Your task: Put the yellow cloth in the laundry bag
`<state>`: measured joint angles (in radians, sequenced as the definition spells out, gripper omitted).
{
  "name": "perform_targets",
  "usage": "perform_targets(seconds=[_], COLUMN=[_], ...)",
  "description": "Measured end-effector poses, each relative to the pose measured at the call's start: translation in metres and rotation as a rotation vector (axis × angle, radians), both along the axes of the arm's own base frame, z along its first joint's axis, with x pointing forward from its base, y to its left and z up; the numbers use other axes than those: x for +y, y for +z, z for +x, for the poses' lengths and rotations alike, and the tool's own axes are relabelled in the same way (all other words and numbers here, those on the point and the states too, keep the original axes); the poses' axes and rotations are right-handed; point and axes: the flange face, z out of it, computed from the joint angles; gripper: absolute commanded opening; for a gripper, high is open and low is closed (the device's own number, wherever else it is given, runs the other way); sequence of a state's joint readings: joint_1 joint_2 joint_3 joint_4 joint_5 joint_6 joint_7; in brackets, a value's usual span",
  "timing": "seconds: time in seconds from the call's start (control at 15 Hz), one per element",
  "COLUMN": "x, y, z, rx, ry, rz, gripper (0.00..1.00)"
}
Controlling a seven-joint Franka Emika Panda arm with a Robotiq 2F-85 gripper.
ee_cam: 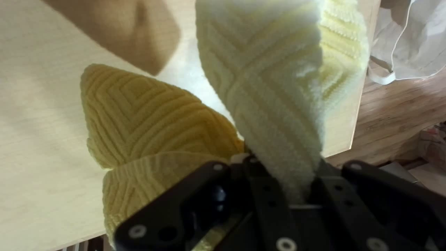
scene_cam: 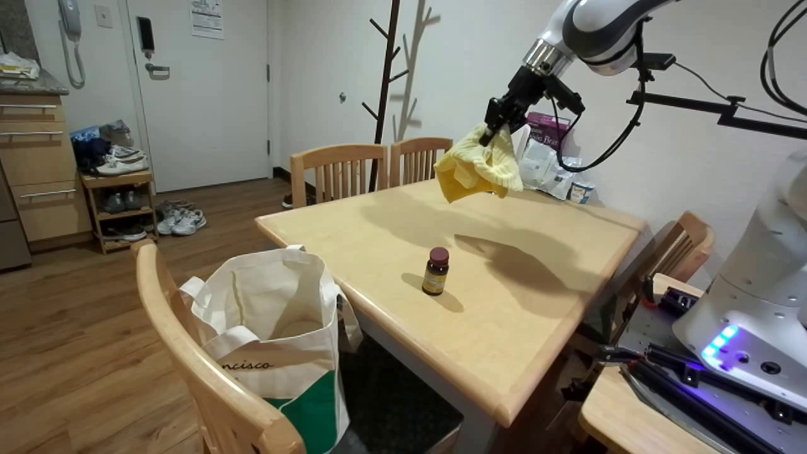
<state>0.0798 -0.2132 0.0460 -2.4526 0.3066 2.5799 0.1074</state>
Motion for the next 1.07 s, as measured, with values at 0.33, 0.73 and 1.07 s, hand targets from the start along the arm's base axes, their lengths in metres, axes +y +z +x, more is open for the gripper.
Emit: perform_targets(seconds=[0.33,0.73,1.07], x=[0.066,0.206,0.235], y=[0.027,0.052,0.043], z=[0.023,0.039,0.042], rx=[-0.087,-0.124,-0.132], ry=[0.220,0.531,0.647], rz=[-0.054,-0.095,-0.097], gripper=[0.05,0.05,0.05])
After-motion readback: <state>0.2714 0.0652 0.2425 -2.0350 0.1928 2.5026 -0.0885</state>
